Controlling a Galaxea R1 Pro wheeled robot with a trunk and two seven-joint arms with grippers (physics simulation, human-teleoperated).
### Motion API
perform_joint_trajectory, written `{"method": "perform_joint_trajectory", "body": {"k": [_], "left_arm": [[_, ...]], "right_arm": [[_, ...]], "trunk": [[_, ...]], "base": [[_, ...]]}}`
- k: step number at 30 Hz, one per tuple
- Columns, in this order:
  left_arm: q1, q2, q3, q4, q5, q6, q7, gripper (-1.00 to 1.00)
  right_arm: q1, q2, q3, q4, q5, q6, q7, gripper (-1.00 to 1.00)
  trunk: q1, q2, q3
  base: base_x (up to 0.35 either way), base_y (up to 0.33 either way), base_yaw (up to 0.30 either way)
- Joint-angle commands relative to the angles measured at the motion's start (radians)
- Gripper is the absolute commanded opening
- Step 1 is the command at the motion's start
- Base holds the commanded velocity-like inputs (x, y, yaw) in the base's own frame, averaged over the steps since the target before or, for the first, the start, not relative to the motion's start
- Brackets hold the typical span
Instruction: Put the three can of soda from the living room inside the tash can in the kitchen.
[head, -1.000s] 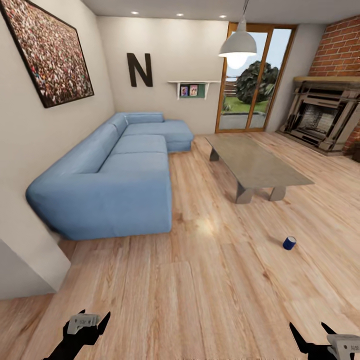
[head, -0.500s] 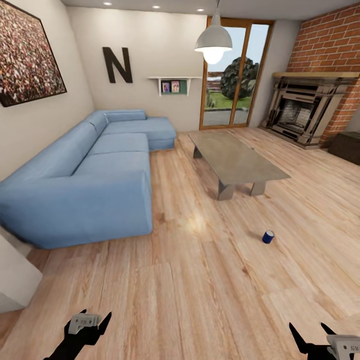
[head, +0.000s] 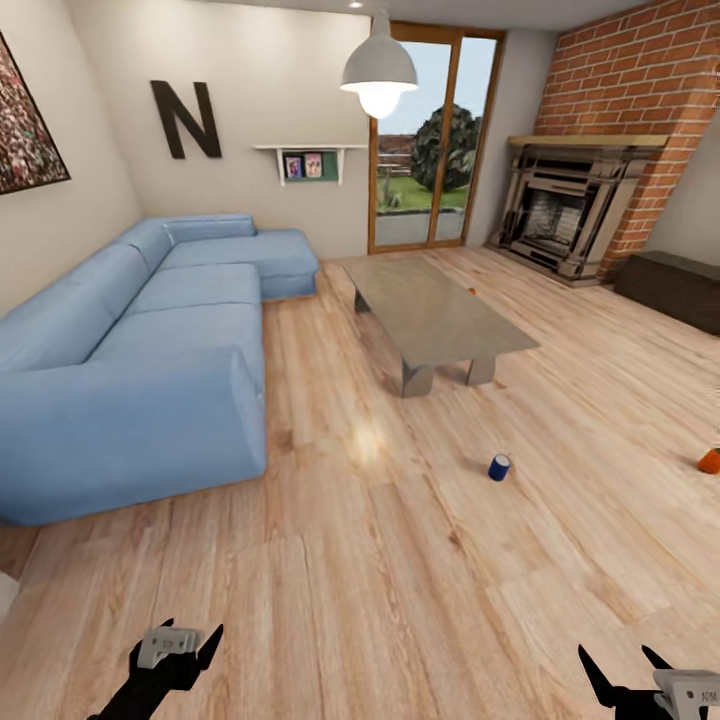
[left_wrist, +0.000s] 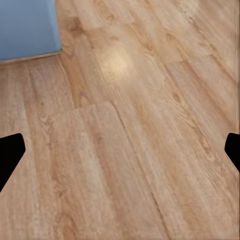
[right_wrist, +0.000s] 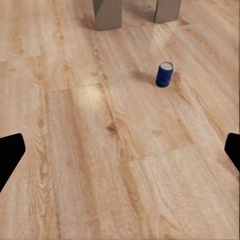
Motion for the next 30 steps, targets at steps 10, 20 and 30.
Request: {"method": "perform_joint_trajectory", "body": {"k": [10, 20, 30], "left_arm": [[0.000, 0.000, -0.009, 0.000, 0.000, -0.001, -0.001, 1.00], [0.000, 0.000, -0.010, 0.002, 0.000, -0.007, -0.002, 1.00], [0.000, -0.001, -0.010, 0.004, 0.000, -0.009, 0.000, 1.00]], "right_arm": [[0.000, -0.002, 0.000, 0.001, -0.001, 0.000, 0.001, 1.00], [0.000, 0.001, 0.009, 0.000, 0.000, 0.005, -0.002, 1.00], [0.000, 0.002, 0.005, -0.002, -0.002, 0.008, -0.004, 1.00]], "trunk": [[0.000, 0.000, -0.012], [0.000, 0.000, -0.021], [0.000, 0.000, -0.022]], "base": [[0.117, -0.201, -0.161], [0.011, -0.176, -0.090], [0.000, -0.259, -0.210]]}}
